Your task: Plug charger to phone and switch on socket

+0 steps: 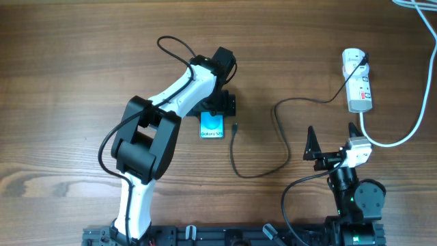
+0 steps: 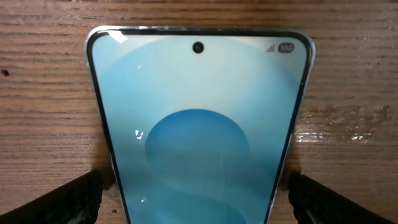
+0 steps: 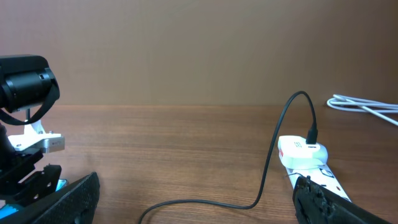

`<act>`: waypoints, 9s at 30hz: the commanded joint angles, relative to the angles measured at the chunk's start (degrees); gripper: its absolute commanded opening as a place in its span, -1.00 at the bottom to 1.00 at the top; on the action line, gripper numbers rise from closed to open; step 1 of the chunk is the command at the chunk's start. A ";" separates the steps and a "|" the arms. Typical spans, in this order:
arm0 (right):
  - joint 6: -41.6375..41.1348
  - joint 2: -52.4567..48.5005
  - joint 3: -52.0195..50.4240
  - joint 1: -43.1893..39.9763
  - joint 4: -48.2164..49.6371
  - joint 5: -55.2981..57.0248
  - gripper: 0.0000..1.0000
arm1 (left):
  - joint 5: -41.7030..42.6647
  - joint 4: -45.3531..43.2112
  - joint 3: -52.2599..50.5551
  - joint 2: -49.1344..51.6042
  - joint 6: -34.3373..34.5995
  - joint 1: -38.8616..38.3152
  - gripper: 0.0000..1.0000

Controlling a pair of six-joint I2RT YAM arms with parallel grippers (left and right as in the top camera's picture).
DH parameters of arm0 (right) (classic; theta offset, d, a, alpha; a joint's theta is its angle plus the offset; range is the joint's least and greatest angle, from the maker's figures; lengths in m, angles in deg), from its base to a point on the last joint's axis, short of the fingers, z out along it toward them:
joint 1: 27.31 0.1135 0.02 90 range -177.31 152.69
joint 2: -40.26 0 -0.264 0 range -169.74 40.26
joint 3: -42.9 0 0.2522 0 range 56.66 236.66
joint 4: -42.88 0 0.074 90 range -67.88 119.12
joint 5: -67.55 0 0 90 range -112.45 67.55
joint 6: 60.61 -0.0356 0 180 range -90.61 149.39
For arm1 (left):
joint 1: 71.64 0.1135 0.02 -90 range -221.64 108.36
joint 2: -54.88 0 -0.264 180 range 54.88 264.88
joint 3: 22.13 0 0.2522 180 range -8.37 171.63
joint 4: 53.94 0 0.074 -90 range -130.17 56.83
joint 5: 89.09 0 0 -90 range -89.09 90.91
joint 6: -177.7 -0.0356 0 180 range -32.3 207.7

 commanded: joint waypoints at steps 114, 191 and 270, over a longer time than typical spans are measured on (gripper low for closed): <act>0.74 0.35 -0.04 -0.31 0.09 0.74 0.99 | 89.55 13.70 8.11 -16.17 9.11 20.81 0.14; 0.74 0.35 -0.07 -0.31 0.09 0.74 1.00 | 89.55 24.41 8.11 -16.17 9.11 21.18 0.20; -23.21 -36.96 60.89 -0.24 -43.21 -33.57 0.75 | 89.55 25.55 8.11 -16.17 9.11 21.18 0.19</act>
